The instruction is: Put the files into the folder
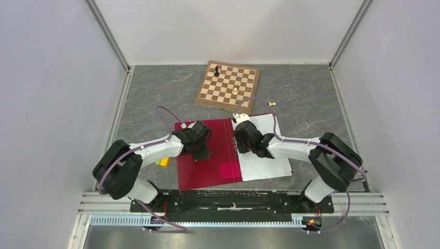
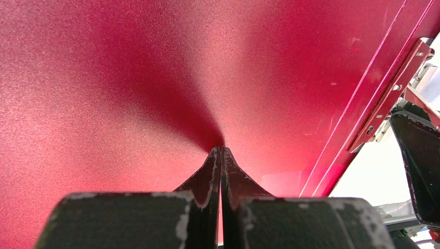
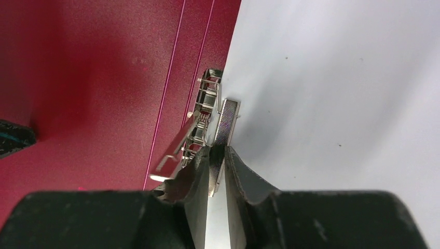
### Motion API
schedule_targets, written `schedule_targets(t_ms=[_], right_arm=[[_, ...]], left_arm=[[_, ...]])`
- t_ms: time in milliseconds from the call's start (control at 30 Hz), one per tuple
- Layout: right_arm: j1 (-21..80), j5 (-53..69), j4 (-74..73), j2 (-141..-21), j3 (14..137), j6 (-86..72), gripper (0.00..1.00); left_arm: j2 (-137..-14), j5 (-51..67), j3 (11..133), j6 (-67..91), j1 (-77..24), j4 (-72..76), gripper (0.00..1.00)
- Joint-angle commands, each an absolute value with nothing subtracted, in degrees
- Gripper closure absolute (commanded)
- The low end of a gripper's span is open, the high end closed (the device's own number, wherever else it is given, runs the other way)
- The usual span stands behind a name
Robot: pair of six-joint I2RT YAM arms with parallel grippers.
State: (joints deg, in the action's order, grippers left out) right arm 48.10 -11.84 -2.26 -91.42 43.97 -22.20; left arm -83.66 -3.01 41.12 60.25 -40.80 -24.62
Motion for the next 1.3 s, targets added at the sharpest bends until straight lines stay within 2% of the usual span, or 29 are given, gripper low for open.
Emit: schedule_targets(t_ms=[0, 533, 633, 767, 900, 1000, 1267], right_arm=[[47.82, -12.6, -1.64, -87.77, 43.35, -20.75, 0.8], [47.89, -13.41, -6.51, -82.48, 45.91, -20.54, 0.73], [48.83, -15.57, -10.12, -80.09, 47.18, -19.89, 0.69], [51.28, -19.73, -16.3, -80.62, 52.87, -18.27, 0.66], [54.08, -24.19, -22.28, -84.63, 60.21, -16.09, 0.68], [55.22, -24.32, -24.94, -88.61, 64.66, -14.47, 0.72], [58.45, -26.47, -31.49, -97.64, 74.16, -12.39, 0.81]], left_arm=[[-83.78, -5.3, 41.81, 62.25, -41.13, -23.79, 0.98], [-78.99, -5.06, 50.43, 56.75, -41.22, -28.97, 0.97], [-77.87, -5.9, 51.94, 55.57, -41.22, -30.62, 0.95], [-76.2, -8.13, 53.29, 52.98, -40.7, -33.41, 0.87], [-72.7, -10.88, 53.15, 49.46, -39.02, -36.53, 0.74], [-69.85, -11.03, 51.47, 48.03, -36.27, -37.62, 0.68], [-69.12, -5.59, 47.4, 47.58, -33.14, -35.79, 0.66]])
